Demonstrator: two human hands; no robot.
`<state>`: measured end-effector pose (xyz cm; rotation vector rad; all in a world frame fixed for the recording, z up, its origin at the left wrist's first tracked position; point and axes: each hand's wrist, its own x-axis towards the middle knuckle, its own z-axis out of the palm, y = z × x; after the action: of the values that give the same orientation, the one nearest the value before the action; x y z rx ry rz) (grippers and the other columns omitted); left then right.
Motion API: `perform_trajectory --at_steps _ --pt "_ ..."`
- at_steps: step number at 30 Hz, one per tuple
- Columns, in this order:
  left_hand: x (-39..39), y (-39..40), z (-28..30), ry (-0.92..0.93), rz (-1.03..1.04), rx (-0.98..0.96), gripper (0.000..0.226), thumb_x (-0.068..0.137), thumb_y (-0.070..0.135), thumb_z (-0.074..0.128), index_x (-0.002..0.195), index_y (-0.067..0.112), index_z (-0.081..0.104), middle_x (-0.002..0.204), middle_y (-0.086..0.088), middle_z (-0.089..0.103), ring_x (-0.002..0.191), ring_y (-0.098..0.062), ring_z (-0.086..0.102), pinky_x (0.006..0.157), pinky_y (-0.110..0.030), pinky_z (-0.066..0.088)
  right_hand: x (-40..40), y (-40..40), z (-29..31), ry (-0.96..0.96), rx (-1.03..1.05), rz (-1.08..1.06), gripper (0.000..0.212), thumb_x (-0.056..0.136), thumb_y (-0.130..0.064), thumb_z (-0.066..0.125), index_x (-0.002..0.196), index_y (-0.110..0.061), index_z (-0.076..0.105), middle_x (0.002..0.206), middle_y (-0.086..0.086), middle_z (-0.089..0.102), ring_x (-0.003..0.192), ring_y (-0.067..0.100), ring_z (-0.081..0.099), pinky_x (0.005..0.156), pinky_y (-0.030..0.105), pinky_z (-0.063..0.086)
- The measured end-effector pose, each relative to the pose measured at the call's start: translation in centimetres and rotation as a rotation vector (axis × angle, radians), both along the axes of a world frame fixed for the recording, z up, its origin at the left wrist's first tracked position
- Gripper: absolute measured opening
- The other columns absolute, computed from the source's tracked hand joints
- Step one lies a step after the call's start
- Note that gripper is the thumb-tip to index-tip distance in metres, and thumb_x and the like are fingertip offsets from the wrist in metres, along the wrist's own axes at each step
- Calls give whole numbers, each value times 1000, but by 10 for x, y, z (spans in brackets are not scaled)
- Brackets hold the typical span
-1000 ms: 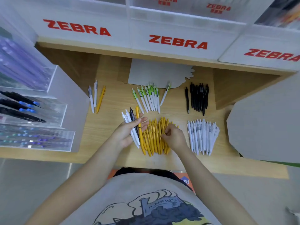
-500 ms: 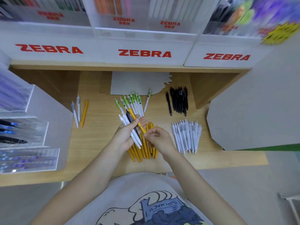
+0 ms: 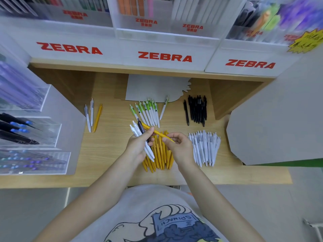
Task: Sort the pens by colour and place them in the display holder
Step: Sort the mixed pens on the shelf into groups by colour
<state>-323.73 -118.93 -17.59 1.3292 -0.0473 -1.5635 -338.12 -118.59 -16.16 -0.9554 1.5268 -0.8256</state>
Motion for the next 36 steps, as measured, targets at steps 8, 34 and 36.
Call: perform_trajectory --at_steps 8,34,36 --pt "-8 5 6 -52 -70 -74 29 92 16 69 115 -2 65 93 -13 70 57 -10 60 45 -17 42 -4 7 7 -23 177 126 32 95 -39 61 83 -10 71 54 -1 53 46 11 46 47 25 40" --pt "-16 13 3 -81 -117 -88 33 87 15 75 114 -2 68 98 -16 71 59 -10 59 47 -17 44 -21 19 8 -95 179 177 35 100 -38 52 89 -9 67 64 2 58 52 13 52 51 26 43" --pt "-17 13 2 -95 -130 -86 32 86 15 76 112 -2 68 97 -15 72 60 -11 58 48 -18 44 -21 20 8 -83 140 177 25 95 -35 63 97 -11 63 69 1 60 55 12 54 54 26 46"
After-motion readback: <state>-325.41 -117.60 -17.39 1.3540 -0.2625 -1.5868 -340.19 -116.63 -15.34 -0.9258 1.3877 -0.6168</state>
